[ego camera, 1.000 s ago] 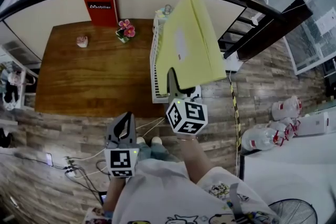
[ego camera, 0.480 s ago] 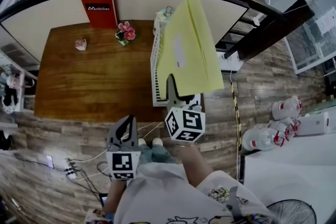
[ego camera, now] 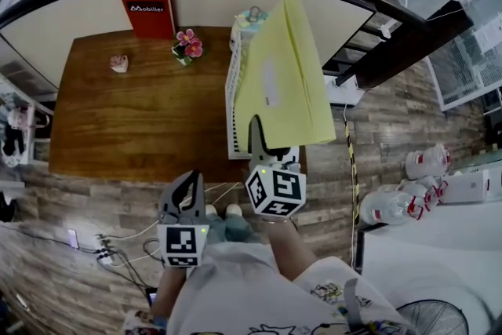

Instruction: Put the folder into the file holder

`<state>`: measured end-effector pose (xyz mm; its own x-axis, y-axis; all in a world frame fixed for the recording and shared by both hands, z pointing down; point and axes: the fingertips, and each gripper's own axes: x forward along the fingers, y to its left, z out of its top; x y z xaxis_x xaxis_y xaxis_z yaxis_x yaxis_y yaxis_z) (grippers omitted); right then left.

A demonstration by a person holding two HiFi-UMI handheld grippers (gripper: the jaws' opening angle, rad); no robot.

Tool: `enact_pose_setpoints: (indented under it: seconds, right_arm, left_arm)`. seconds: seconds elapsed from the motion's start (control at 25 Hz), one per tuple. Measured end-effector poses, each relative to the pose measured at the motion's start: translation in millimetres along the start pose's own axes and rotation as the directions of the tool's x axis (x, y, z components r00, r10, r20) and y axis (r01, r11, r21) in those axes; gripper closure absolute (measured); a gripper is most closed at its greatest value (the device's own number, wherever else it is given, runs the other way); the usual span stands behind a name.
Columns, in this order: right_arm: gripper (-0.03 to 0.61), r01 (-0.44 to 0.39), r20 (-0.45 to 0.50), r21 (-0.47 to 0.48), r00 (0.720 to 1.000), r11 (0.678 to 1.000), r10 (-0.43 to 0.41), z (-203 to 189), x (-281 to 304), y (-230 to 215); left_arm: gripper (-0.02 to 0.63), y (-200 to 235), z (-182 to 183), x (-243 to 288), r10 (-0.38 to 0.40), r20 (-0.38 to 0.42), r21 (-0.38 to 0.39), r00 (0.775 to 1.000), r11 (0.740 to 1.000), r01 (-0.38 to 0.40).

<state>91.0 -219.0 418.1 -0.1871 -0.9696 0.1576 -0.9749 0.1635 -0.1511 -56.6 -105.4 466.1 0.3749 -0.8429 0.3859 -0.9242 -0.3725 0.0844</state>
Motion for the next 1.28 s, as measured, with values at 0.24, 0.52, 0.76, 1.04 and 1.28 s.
enact_pose_setpoints:
  seconds: [0.24, 0.52, 0.76, 1.04, 1.28]
  right_arm:
    - [0.425, 0.004, -0.025, 0.013, 1.0, 1.0, -0.003, -14.2, 4.3, -5.5]
    - [0.425, 0.006, -0.065, -0.005, 0.998, 1.0, -0.006, -36.1, 9.6, -6.4]
    - [0.42, 0.007, -0.107, -0.029, 0.994, 1.0, -0.01, -54.5, 16.9, -7.8]
    - [0.414, -0.002, -0.152, -0.06, 0.988, 0.998, -0.007, -75.5, 24.4, -6.7]
    - [0.41, -0.005, -0.168, -0.095, 0.986, 0.996, -0.011, -82.9, 26.4, -6.9]
  left_arm:
    - [0.606, 1.4, -4.0, 2.7, 0.008, -0.012, -0.001, 1.0, 1.0, -0.008]
    - [0.606, 3.8, -7.7, 7.5, 0.01, -0.019, -0.008, 1.0, 1.0, -0.01]
    - [0.606, 6.0, -10.5, 13.8, 0.007, -0.025, -0.014, 1.0, 1.0, -0.008]
    - [0.606, 17.5, -11.2, 19.4, 0.023, -0.034, -0.015, 0.999, 1.0, -0.024]
    - [0.606, 20.1, -14.6, 23.3, 0.025, -0.046, -0.022, 0.999, 0.999, -0.026]
